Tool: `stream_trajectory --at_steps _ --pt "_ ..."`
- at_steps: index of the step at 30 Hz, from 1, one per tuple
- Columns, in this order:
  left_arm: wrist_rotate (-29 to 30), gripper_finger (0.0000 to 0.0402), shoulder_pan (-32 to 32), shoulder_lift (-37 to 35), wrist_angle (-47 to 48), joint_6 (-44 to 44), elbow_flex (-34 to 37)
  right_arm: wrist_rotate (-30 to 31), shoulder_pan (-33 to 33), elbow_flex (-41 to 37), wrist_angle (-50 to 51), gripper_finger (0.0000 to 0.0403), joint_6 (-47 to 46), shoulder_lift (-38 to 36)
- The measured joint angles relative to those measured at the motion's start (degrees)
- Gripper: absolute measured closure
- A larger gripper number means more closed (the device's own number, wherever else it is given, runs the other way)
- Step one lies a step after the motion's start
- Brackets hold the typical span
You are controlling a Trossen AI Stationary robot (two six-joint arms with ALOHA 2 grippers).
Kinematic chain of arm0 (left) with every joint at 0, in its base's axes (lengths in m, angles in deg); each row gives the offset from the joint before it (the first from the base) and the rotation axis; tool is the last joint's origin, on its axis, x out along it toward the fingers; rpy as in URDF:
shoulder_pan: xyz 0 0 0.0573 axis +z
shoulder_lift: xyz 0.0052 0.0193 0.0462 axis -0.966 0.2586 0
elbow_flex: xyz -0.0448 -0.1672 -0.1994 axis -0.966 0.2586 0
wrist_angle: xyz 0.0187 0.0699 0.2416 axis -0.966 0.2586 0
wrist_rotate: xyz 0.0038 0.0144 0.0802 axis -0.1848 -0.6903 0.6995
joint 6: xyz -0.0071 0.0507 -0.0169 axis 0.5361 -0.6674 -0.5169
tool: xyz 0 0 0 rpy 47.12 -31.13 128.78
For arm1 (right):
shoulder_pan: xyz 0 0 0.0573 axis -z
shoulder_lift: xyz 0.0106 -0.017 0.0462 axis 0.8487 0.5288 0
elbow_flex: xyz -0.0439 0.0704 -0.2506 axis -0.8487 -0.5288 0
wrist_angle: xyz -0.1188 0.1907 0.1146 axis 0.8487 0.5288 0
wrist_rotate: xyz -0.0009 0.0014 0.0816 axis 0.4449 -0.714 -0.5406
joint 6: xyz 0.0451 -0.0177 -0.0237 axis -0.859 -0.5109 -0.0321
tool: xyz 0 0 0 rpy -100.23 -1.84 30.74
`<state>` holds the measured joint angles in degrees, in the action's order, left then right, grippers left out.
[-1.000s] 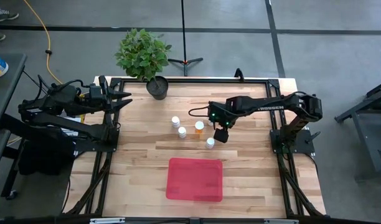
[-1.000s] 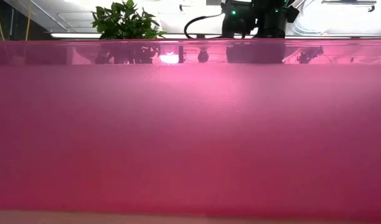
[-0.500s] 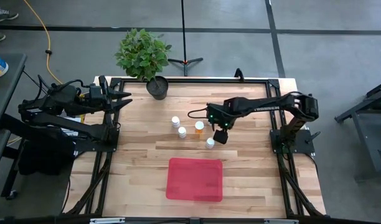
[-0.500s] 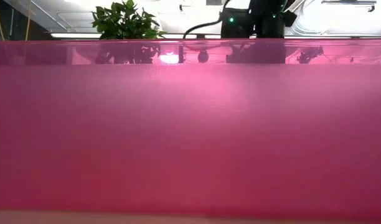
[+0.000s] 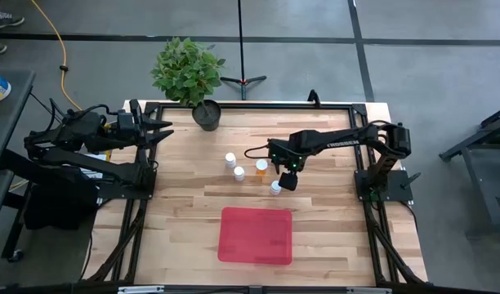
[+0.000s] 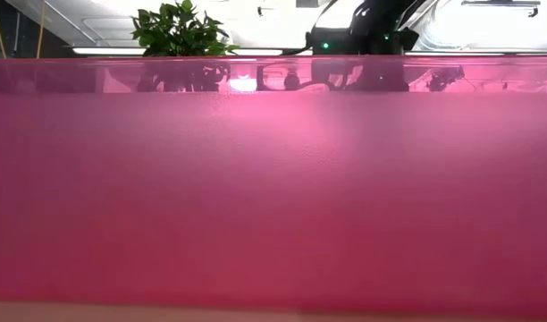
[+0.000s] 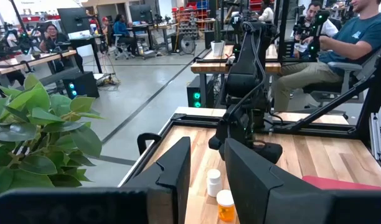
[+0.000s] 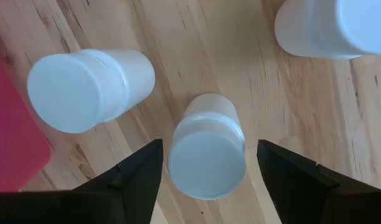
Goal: Pick and place pill bottles into a basket
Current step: Put the white pill bottle into the red bin
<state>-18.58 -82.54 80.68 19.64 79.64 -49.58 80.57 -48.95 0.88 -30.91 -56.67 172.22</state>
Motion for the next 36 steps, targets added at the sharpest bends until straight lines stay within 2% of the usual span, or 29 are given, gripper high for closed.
stream_trajectory --at_steps 11,16,20,25,36 --pt "0.0 0.0268 0.0 0.0 0.0 0.0 0.0 0.2 0.0 0.0 -0.2 0.0252 0.7 0.0" --pt "0.0 0.0268 0.0 0.0 0.0 0.0 0.0 0.2 0.0 0.0 -0.2 0.0253 0.9 0.0" --pt "0.0 0.0268 0.0 0.0 0.0 0.0 0.0 0.2 0.0 0.0 -0.2 0.0239 0.8 0.0" --pt "0.0 0.0268 0.0 0.0 0.0 0.0 0.0 -0.1 0.0 0.0 -0.2 0.0255 0.9 0.0" --pt "0.0 0.0268 0.0 0.0 0.0 0.0 0.0 -2.4 0.0 0.0 -0.2 0.0255 1.1 0.0"
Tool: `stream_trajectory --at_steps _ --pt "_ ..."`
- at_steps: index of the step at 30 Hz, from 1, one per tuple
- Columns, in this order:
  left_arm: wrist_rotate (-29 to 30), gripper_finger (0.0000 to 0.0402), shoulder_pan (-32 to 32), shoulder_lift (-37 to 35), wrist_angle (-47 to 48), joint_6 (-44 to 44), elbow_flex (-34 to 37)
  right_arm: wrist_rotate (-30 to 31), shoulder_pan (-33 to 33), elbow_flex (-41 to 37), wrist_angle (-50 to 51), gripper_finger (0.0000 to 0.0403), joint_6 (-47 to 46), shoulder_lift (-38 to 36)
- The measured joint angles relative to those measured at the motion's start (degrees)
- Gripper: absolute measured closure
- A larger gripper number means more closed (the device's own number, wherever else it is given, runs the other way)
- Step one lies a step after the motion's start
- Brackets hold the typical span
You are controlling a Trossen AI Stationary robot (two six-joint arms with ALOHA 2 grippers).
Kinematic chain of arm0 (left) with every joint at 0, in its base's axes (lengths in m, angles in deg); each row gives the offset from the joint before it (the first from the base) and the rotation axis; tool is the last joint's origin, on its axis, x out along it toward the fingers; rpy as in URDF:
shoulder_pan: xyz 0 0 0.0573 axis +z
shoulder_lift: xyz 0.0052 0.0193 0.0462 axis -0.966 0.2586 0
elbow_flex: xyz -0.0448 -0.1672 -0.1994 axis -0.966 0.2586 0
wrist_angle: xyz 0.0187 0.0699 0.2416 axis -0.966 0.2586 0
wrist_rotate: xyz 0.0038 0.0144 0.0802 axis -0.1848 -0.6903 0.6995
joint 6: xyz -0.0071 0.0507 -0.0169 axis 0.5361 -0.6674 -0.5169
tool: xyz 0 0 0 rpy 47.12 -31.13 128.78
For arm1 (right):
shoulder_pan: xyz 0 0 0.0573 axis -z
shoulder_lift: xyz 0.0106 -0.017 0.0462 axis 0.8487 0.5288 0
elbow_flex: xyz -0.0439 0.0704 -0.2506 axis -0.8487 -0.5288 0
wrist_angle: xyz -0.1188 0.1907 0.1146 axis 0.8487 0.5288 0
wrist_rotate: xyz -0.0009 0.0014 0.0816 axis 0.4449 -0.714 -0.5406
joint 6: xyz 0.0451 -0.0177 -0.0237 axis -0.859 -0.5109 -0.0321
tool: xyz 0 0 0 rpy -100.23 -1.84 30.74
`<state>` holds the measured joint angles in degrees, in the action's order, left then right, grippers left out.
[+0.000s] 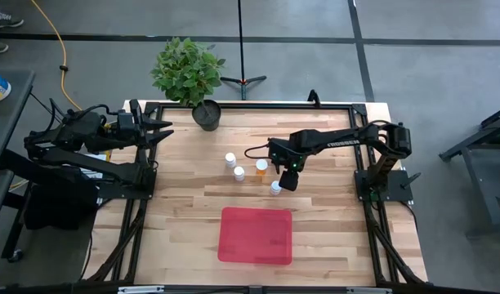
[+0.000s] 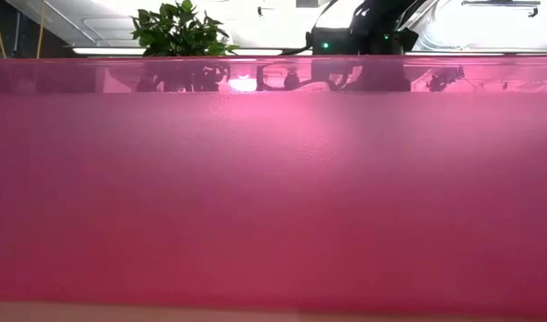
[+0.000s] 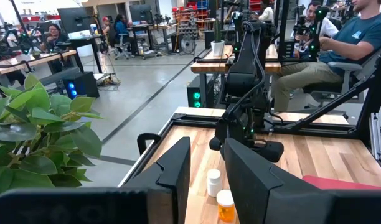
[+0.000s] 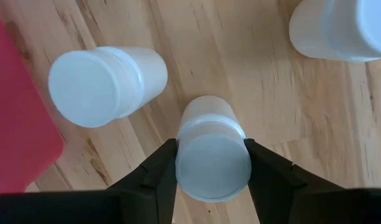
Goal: Pick and place pill bottles into a basket
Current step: Put the white pill bottle into the red bin
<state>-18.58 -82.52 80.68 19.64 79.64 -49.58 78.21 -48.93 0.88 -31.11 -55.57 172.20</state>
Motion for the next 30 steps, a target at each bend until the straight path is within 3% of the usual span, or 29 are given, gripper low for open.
stream_trajectory --at_steps 17,30 --pt "0.0 0.0268 0.0 0.0 0.0 0.0 0.0 -1.2 0.0 1.6 4.4 0.0255 0.7 -0.6" --pt "0.0 0.0268 0.0 0.0 0.0 0.0 0.0 0.3 0.0 13.1 11.3 0.0255 2.7 -0.6"
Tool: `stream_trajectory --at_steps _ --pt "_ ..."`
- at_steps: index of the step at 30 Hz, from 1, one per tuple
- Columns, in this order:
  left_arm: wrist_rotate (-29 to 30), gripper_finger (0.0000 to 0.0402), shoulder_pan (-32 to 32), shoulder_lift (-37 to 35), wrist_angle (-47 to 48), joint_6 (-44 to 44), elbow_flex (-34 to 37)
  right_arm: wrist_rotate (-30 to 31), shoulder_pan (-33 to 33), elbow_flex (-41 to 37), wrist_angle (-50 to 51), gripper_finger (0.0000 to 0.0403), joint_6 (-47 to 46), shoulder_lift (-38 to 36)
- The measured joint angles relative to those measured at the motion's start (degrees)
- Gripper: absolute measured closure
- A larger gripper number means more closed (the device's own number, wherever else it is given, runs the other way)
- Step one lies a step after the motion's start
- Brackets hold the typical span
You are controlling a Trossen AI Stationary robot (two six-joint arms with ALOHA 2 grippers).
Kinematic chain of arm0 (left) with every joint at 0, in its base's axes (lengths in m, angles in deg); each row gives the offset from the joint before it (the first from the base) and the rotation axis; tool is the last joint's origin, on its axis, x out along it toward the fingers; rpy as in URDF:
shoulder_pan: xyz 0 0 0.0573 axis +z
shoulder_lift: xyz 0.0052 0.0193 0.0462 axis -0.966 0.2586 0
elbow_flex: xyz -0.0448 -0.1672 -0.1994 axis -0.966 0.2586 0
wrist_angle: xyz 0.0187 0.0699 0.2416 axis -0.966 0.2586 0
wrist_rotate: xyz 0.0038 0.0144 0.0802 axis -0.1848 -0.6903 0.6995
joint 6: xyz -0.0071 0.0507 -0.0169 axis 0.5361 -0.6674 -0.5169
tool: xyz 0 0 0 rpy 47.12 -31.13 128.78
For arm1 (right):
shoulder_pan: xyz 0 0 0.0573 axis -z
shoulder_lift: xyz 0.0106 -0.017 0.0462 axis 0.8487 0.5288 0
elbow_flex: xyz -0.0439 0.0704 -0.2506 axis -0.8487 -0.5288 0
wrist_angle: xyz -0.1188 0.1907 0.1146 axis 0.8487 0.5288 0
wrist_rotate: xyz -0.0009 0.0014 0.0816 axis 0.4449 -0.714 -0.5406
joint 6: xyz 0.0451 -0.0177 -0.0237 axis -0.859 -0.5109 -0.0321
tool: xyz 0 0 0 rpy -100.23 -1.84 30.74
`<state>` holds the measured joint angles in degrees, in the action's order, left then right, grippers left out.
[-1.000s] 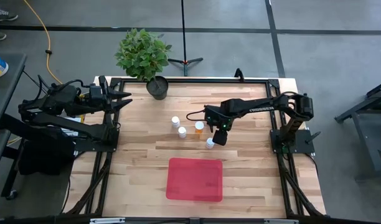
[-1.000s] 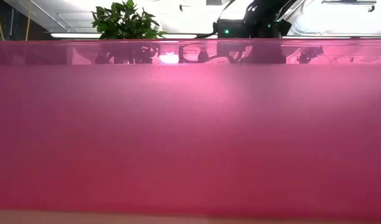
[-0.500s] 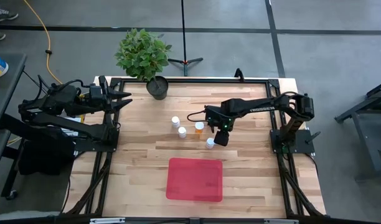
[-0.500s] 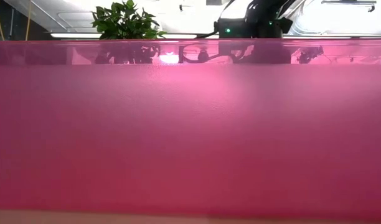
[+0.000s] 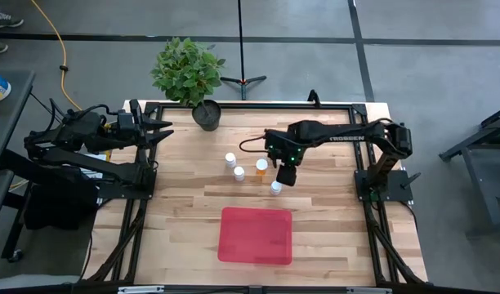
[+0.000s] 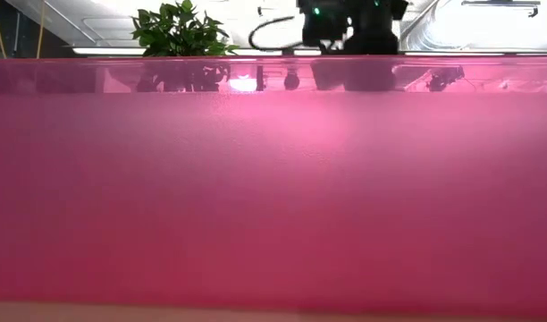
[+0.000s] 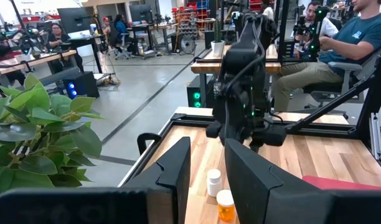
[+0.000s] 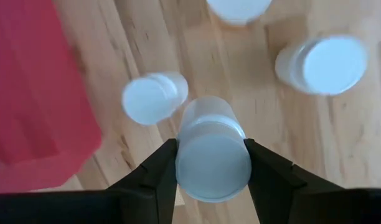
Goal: Pick and place pill bottles into a basket
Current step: Put the white pill bottle into the red bin
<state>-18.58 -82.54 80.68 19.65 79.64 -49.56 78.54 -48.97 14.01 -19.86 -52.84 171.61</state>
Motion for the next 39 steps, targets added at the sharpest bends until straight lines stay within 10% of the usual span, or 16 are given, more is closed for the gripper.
stream_trajectory --at_steps 20,39 --pt "0.0 0.0268 0.0 0.0 0.0 0.0 0.0 1.2 -2.9 22.2 4.9 0.0255 2.4 0.0" --pt "0.0 0.0268 0.0 0.0 0.0 0.0 0.0 1.6 -11.7 27.2 3.4 0.0255 -2.2 0.0"
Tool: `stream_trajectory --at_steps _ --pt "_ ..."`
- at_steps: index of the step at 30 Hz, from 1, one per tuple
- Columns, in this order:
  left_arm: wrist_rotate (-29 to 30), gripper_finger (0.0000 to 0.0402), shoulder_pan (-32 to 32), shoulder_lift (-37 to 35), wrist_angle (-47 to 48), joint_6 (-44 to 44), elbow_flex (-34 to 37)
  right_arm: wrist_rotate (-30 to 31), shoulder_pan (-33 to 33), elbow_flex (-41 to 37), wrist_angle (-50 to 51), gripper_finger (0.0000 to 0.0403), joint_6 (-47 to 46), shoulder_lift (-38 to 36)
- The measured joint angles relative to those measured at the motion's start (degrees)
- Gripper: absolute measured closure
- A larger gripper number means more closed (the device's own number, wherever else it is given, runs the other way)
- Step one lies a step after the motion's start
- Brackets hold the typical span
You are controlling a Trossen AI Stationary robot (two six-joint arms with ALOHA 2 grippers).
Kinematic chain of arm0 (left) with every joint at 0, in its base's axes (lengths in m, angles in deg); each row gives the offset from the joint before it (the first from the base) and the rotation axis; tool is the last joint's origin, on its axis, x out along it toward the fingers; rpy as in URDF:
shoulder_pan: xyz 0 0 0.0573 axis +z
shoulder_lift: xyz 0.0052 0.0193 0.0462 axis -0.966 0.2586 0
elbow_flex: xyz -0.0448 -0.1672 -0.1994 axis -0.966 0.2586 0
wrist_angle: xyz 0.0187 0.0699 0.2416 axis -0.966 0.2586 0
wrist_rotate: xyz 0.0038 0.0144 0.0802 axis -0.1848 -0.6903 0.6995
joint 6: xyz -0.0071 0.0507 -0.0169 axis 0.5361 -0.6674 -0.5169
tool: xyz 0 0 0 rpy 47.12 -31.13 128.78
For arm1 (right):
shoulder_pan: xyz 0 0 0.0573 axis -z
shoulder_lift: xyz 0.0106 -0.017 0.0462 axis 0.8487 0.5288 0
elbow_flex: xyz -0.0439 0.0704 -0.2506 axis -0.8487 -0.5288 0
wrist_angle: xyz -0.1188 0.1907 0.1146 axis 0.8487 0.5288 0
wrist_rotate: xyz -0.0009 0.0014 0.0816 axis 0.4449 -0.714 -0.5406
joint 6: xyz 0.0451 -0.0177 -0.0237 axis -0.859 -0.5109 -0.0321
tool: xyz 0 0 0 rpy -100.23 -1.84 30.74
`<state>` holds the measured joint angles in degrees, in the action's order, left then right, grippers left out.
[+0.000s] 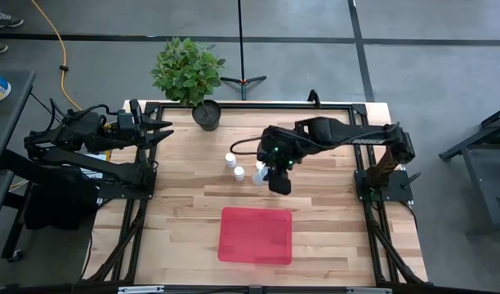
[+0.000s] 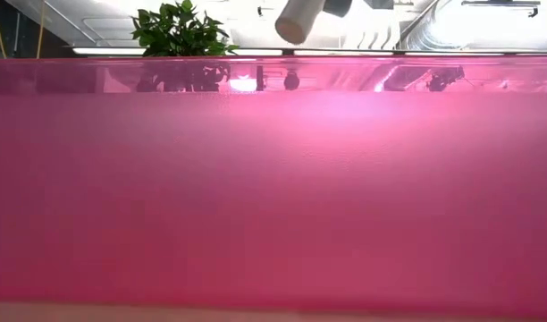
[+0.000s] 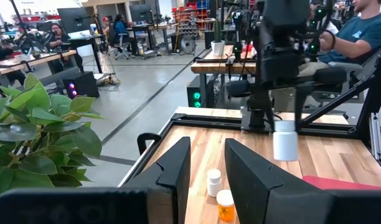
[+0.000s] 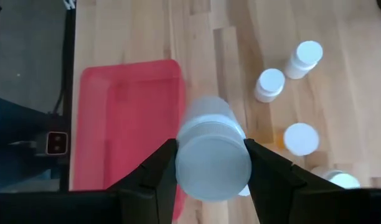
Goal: Pick and place pill bottles into a basket
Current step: Put the white pill bottle into the red bin
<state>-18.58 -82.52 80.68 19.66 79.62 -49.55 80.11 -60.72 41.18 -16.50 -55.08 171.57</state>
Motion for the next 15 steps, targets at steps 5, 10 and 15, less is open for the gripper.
stream_trajectory --at_steps 5,10,15 --pt "0.0 0.0268 0.0 0.0 0.0 0.0 0.0 0.8 -2.8 0.0 -0.1 0.0255 -3.3 0.0" --pt "0.0 0.0268 0.0 0.0 0.0 0.0 0.0 2.9 -5.8 0.0 -0.1 0.0255 -7.3 0.0" --pt "0.0 0.0268 0.0 0.0 0.0 0.0 0.0 4.4 -8.4 0.0 -0.4 0.0255 -11.3 0.6"
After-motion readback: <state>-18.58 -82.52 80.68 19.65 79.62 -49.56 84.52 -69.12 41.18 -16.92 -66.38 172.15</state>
